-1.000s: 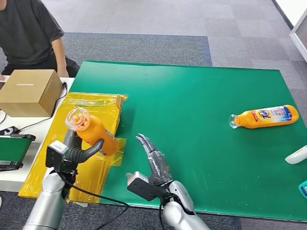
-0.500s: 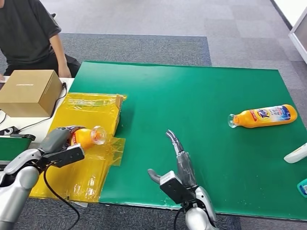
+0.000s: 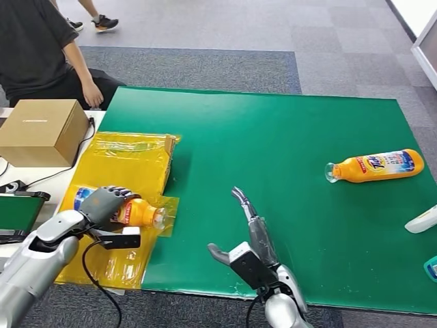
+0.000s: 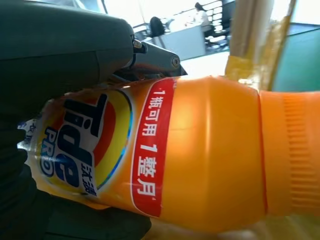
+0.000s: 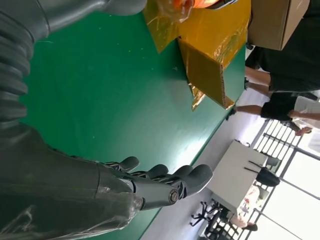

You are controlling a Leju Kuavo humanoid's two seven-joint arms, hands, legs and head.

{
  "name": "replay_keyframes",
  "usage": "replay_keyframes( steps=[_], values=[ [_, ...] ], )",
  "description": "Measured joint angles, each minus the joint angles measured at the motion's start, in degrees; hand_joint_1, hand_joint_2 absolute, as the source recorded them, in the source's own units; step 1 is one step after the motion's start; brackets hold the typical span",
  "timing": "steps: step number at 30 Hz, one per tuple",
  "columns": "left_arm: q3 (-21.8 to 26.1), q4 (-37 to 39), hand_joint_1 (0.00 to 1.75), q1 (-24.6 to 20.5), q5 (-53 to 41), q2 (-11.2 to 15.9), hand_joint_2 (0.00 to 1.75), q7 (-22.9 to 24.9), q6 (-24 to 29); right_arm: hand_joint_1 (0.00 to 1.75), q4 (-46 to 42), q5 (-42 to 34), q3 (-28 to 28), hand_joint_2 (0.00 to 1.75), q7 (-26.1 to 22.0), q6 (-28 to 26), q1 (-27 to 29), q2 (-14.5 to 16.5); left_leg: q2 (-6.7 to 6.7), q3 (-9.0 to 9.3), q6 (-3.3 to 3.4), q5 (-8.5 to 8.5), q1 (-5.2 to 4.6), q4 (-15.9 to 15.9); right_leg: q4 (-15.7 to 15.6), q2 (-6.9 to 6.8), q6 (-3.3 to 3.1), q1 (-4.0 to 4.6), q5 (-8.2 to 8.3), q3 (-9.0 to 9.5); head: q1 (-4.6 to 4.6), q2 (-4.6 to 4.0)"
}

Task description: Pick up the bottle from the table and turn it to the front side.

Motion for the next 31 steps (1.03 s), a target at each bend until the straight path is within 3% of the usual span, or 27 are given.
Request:
replay_keyframes(
  steps=[2, 4, 7, 10, 14, 19, 22, 26, 31],
  values=[
    [-0.20, -0.09, 0.63, 0.38, 2.93, -0.05, 1.75, -2.09, -0.16, 0.00, -0.01, -0.30, 0.00, 1.75, -0.10, 0.29, -0.01, -0.01, 0.00, 0.00, 0.00, 0.00, 0.00, 0.00, 0.00, 0.00, 0.00, 0.00, 0.00, 0.00, -0.01, 0.01],
    [0.00, -0.62, 0.01, 0.93, 6.10, -0.11, 1.75, -3.38, -0.75, 0.00, -0.01, -0.54, -0.01, 1.75, -0.20, 0.52, 0.01, -0.02, 0.00, 0.00, 0.00, 0.00, 0.00, 0.00, 0.00, -0.01, 0.00, 0.01, -0.02, 0.00, -0.01, 0.01],
    [0.89, -2.13, 0.00, 2.45, 9.90, -0.45, 1.75, -3.99, -1.75, 0.00, -0.01, -0.76, -0.01, 1.75, -0.27, 0.57, 0.08, -0.04, 0.00, 0.00, 0.00, 0.00, 0.01, -0.01, 0.00, -0.01, 0.01, 0.01, -0.05, 0.00, 0.01, 0.02],
    [2.62, -4.01, 0.00, 4.70, 12.00, -1.57, 1.75, -1.72, -1.07, 0.00, -0.04, -0.87, -0.05, 1.75, -0.23, 0.25, 0.49, -0.12, 0.01, 0.00, 0.00, 0.00, 0.01, 0.00, 0.00, 0.01, 0.01, 0.01, -0.03, -0.04, 0.01, 0.01],
    [7.88, -8.09, 0.00, 7.64, 14.56, -4.92, 1.75, 1.63, 3.32, 0.00, -0.72, -0.83, -0.37, 1.75, 0.10, -0.49, 2.03, -0.22, 0.01, -0.03, 0.03, -0.02, 0.00, 0.00, 0.00, -0.01, 0.04, -0.02, -0.03, -0.02, 0.01, 0.00],
    [15.86, -15.20, 0.00, 11.83, 24.01, -9.85, 1.75, 1.73, 5.21, 0.00, -1.72, -0.72, -1.05, 1.75, 0.78, -1.45, 4.01, -0.32, 0.01, -0.05, 0.07, -0.07, -0.01, 0.00, -0.01, 0.01, 0.04, -0.02, -0.03, -0.05, 0.01, 0.01],
    [20.42, -19.48, 0.00, 14.69, 30.11, -12.75, 1.75, -0.56, 5.92, 0.00, -2.26, -0.73, -1.37, 1.75, 1.08, -2.49, 4.96, -0.45, 0.01, -0.05, 0.05, -0.09, -0.01, 0.00, -0.01, 0.00, 0.03, -0.01, -0.05, -0.05, 0.01, 0.01],
    [26.62, -25.87, 0.00, 19.01, 42.83, -17.29, 1.75, -8.22, 5.95, 0.00, -2.96, -1.74, -1.71, 1.75, 0.75, -4.57, 6.34, -0.93, 0.01, -0.05, 0.05, -0.15, 0.00, 0.00, -0.01, 0.01, 0.04, -0.01, -0.11, -0.05, 0.01, 0.00],
    [33.28, -31.91, 0.00, 23.51, 57.73, -22.50, 1.75, -11.76, -0.44, 0.00, -4.27, -5.36, -2.64, 1.75, -1.33, -6.55, 8.33, -1.60, 0.01, -0.05, 0.10, -0.21, -0.02, 0.00, -0.02, 0.00, 0.12, -0.03, -0.18, -0.02, 0.01, 0.00]
  ],
)
